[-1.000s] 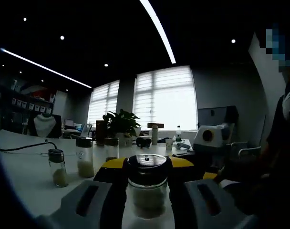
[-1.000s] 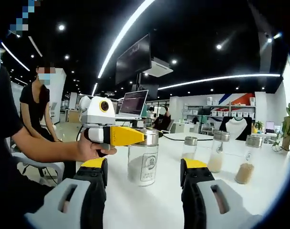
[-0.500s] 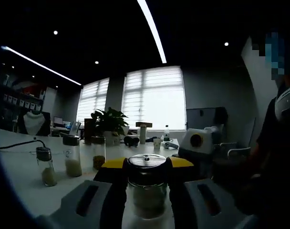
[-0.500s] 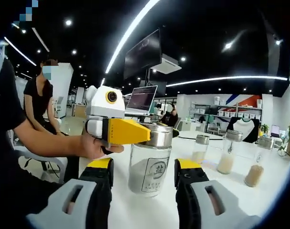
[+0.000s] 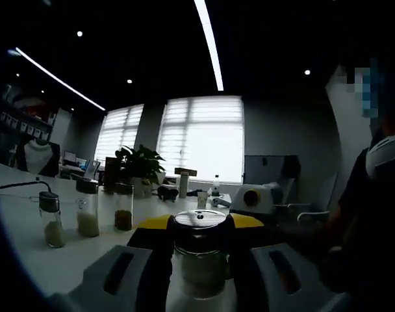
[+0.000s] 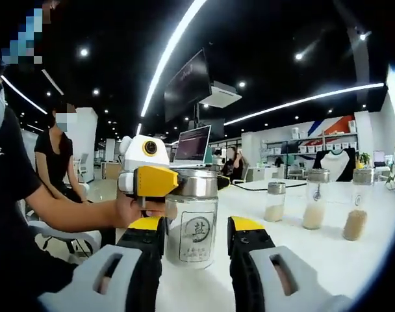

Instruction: Rotate the seasoning bottle until the label or dispensing opening points toward the visible target arrow and the bottle remains upright within the marked orientation range

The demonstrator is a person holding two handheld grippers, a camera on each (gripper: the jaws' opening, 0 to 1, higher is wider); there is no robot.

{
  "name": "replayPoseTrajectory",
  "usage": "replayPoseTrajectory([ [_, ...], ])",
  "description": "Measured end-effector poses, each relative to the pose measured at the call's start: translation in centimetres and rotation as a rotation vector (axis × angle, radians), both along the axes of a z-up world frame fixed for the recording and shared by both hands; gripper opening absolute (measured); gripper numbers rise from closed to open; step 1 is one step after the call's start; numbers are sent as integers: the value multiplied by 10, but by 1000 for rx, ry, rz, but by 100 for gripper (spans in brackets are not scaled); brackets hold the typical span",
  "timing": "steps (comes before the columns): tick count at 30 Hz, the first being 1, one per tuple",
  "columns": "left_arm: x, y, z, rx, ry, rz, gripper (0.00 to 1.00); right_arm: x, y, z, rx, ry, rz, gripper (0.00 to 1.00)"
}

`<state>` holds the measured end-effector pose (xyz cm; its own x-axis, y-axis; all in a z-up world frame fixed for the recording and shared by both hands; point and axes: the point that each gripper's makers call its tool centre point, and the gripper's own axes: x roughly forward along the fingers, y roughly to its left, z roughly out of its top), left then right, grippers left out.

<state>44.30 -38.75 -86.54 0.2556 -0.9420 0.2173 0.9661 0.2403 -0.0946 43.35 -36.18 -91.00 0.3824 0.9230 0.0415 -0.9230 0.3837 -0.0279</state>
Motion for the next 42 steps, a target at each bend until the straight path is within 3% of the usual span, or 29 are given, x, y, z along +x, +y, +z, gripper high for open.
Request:
replayPoseTrajectory([
  [11,-5,-2,1,-8,-1,-35,34,-8,5,0,7,10,33,31],
  [17,-5,-7,-3,6,-12,-33,34,-7,4,-5,-15,51,12,30],
  [22,-2,-10,-8,25,-19,-6,34,-2,1,-9,-37,61,-30,30],
  [25,6,-8,-14,-1,30,47,34,4,-2,-13,-64,63,-77,30],
  [28,13,-9,-22,45,66,88,34,11,-4,-20,-101,59,-131,30],
  [32,14,-13,-15,53,46,119,34,14,-6,-14,-44,110,-150,30],
  [37,17,-14,-15,65,66,153,33,20,-13,-14,-72,72,-211,30],
  [38,20,-13,-17,69,114,181,33,21,-15,-13,-94,34,-246,30],
  [42,20,-10,-19,67,142,202,33,23,-18,-10,-137,-41,-289,30],
])
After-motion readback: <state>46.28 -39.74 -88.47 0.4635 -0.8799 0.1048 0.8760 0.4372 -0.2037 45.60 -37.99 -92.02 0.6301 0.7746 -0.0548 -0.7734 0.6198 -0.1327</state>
